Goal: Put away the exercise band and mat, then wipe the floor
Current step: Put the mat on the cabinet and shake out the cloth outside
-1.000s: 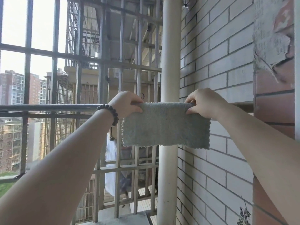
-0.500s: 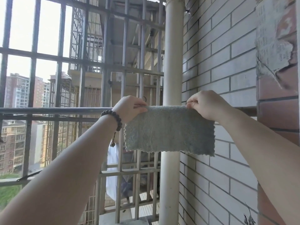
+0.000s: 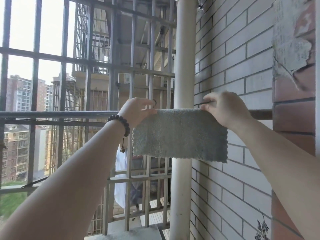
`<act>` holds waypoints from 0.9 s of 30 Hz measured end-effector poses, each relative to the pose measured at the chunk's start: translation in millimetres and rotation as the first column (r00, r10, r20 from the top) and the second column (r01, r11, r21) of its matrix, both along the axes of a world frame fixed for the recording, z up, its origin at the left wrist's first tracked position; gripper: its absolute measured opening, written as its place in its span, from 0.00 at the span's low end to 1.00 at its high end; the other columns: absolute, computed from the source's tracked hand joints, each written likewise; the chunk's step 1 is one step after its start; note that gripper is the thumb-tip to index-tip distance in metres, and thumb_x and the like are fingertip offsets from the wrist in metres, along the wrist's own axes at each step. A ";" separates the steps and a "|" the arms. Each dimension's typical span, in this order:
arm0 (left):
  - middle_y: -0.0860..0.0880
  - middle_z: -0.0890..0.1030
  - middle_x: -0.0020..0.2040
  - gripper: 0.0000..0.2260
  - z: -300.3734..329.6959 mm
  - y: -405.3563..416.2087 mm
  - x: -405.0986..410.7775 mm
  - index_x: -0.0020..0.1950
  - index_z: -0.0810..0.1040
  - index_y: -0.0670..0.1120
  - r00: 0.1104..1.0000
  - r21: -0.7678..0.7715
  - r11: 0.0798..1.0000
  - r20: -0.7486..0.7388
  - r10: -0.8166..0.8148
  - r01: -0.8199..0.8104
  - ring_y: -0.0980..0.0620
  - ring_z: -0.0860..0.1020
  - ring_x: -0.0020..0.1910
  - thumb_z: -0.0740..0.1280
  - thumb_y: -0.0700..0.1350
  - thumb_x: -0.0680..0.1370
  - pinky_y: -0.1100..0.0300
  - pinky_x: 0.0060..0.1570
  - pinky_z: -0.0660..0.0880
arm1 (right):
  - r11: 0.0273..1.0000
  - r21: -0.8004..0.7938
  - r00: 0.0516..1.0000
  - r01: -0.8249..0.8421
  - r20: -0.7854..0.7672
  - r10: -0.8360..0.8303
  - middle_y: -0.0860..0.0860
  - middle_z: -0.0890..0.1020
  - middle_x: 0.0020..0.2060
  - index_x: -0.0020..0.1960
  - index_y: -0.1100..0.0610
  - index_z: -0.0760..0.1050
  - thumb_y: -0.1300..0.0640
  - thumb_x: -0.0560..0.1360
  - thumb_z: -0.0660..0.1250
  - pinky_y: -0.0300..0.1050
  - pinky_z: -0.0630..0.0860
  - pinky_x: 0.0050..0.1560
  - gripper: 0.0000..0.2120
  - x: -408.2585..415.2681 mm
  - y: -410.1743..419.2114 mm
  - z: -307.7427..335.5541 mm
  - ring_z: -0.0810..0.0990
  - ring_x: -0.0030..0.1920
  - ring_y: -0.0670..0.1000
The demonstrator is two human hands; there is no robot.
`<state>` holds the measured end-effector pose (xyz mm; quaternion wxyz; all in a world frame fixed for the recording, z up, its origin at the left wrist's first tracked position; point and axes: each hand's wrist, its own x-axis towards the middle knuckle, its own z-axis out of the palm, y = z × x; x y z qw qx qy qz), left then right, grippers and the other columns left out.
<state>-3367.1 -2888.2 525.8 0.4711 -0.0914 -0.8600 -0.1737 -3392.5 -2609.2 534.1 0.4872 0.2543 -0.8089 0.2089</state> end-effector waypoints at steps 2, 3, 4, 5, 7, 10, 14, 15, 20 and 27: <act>0.54 0.83 0.48 0.08 -12.3 1.6 12.9 0.51 0.82 0.49 0.975 0.199 0.980 -0.217 0.045 -0.001 0.57 0.80 0.47 0.70 0.51 0.75 0.61 0.53 0.73 | 0.964 -0.250 0.992 -0.096 -0.103 0.073 0.55 0.81 0.46 0.53 0.58 0.78 0.49 0.75 0.68 0.42 0.71 0.45 0.13 8.8 6.5 -19.2 0.78 0.46 0.53; 0.56 0.82 0.41 0.05 -23.6 2.7 20.2 0.46 0.82 0.49 0.947 0.328 0.944 -0.308 0.089 0.018 0.59 0.79 0.41 0.69 0.50 0.76 0.61 0.50 0.75 | 0.907 -0.391 0.986 -0.156 -0.111 0.122 0.53 0.80 0.43 0.50 0.58 0.77 0.49 0.75 0.67 0.42 0.70 0.42 0.12 13.0 9.8 -35.3 0.77 0.43 0.52; 0.56 0.80 0.36 0.05 -38.8 3.1 25.8 0.43 0.80 0.49 0.924 0.460 0.888 -0.349 0.157 0.023 0.60 0.78 0.37 0.69 0.49 0.76 0.60 0.48 0.76 | 0.837 -0.515 0.983 -0.184 -0.088 0.162 0.53 0.80 0.42 0.49 0.58 0.76 0.49 0.75 0.67 0.42 0.70 0.42 0.12 16.1 11.7 -54.6 0.77 0.42 0.52; 0.56 0.79 0.35 0.06 -56.3 2.6 28.6 0.42 0.79 0.48 0.915 0.566 0.825 -0.337 0.221 0.009 0.58 0.78 0.36 0.69 0.48 0.76 0.58 0.46 0.76 | 0.777 -0.604 0.980 -0.178 -0.041 0.193 0.53 0.79 0.44 0.50 0.58 0.75 0.48 0.75 0.68 0.44 0.71 0.43 0.13 15.6 12.7 -75.4 0.77 0.44 0.53; 0.51 0.80 0.42 0.07 -91.9 -3.1 25.3 0.47 0.78 0.46 0.957 0.686 0.727 -0.190 0.217 -0.029 0.53 0.79 0.43 0.69 0.50 0.76 0.53 0.49 0.77 | 0.706 -0.699 0.951 -0.117 0.127 0.283 0.54 0.77 0.53 0.57 0.55 0.72 0.47 0.73 0.70 0.50 0.73 0.53 0.18 6.9 12.0 -111.8 0.75 0.54 0.54; 0.46 0.78 0.58 0.23 -123.1 -8.6 15.2 0.63 0.72 0.43 0.961 0.855 0.510 0.055 -0.272 0.096 0.52 0.78 0.53 0.72 0.53 0.73 0.55 0.52 0.76 | 0.565 -0.818 0.764 -0.109 0.294 0.574 0.53 0.72 0.64 0.62 0.48 0.67 0.47 0.69 0.74 0.54 0.69 0.65 0.26 -6.6 6.8 -134.8 0.72 0.64 0.54; 0.40 0.80 0.59 0.28 -125.7 -4.5 2.8 0.66 0.71 0.38 0.768 0.953 0.121 -0.145 -0.624 0.278 0.46 0.82 0.54 0.76 0.44 0.69 0.49 0.57 0.77 | 0.374 -0.917 0.578 -0.138 0.232 0.783 0.58 0.80 0.49 0.64 0.56 0.68 0.60 0.74 0.70 0.51 0.78 0.48 0.21 -18.2 10.1 -140.7 0.81 0.45 0.55; 0.39 0.81 0.56 0.21 -123.7 -3.0 1.1 0.61 0.74 0.36 0.787 0.953 0.122 -0.152 -0.598 0.277 0.46 0.83 0.51 0.74 0.40 0.71 0.52 0.54 0.79 | 0.366 -0.922 0.584 -0.126 0.230 0.779 0.58 0.81 0.43 0.62 0.62 0.71 0.63 0.75 0.68 0.50 0.78 0.44 0.17 -19.0 11.2 -141.2 0.81 0.40 0.54; 0.41 0.84 0.49 0.08 -122.8 -9.1 -1.1 0.50 0.80 0.36 0.855 0.944 0.150 -0.190 -0.482 0.294 0.49 0.84 0.45 0.71 0.38 0.74 0.59 0.47 0.78 | 0.320 -0.942 0.626 -0.102 0.189 0.757 0.57 0.79 0.35 0.42 0.61 0.75 0.65 0.76 0.66 0.52 0.76 0.47 0.03 -17.3 14.0 -143.3 0.79 0.36 0.53; 0.43 0.83 0.43 0.11 -135.6 -9.3 3.5 0.51 0.79 0.33 0.857 0.959 0.167 -0.116 -0.502 0.228 0.49 0.82 0.41 0.71 0.40 0.74 0.56 0.49 0.79 | 0.253 -0.960 0.597 -0.119 0.135 0.791 0.54 0.80 0.37 0.41 0.59 0.75 0.62 0.78 0.65 0.51 0.78 0.49 0.06 -13.6 5.7 -146.1 0.82 0.37 0.51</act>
